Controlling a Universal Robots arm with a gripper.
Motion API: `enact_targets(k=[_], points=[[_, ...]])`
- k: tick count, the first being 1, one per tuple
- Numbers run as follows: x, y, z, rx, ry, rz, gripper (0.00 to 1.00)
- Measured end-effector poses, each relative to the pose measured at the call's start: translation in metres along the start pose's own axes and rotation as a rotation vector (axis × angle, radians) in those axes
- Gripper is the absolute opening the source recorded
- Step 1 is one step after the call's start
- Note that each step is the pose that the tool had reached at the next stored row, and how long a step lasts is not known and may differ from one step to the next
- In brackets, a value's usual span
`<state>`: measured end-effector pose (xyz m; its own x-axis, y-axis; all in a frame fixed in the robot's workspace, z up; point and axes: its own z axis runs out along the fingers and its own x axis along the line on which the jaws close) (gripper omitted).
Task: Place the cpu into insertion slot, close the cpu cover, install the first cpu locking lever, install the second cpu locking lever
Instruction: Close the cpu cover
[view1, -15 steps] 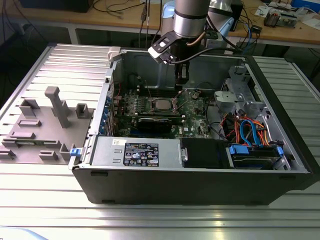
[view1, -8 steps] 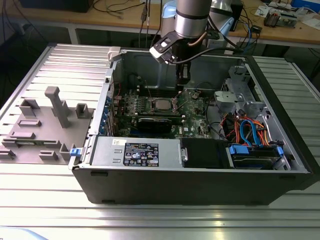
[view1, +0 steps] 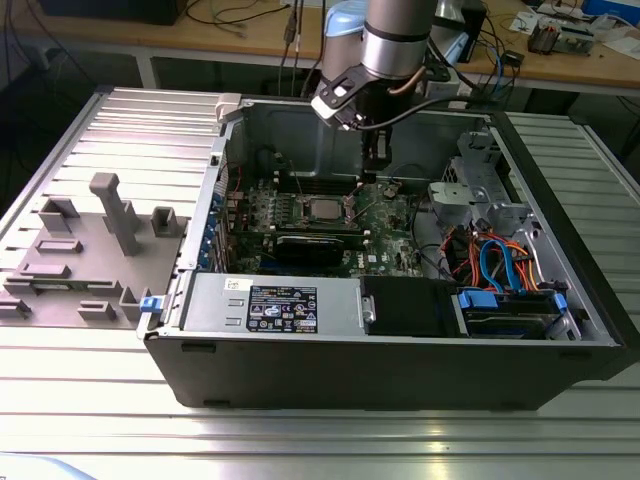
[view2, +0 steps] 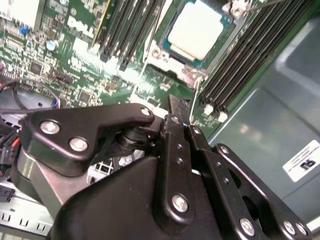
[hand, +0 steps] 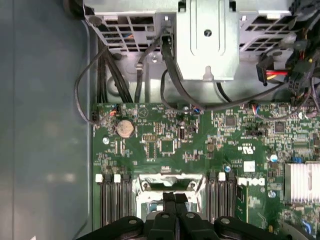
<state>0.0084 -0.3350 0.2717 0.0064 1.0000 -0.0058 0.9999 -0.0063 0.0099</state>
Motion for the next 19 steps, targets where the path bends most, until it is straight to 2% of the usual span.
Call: enact_targets(k=[8,10,12,15,19], points=[[0.0001,0.0224,0.0042,0.0003,-0.0001,0.0,0.11],[0.0002,0.0326,0.0074,0.0003,-0.0001,0.0,0.11],[0.0003,0.0349,0.0114,0.0003,-0.0002,0.0,0.11],[0.0003,0.0356,0.0207,0.0003,-0.0001,0.0,0.11],[0.0003,0.0321,0.0231,0.0004,0.0032,0.0,0.11]])
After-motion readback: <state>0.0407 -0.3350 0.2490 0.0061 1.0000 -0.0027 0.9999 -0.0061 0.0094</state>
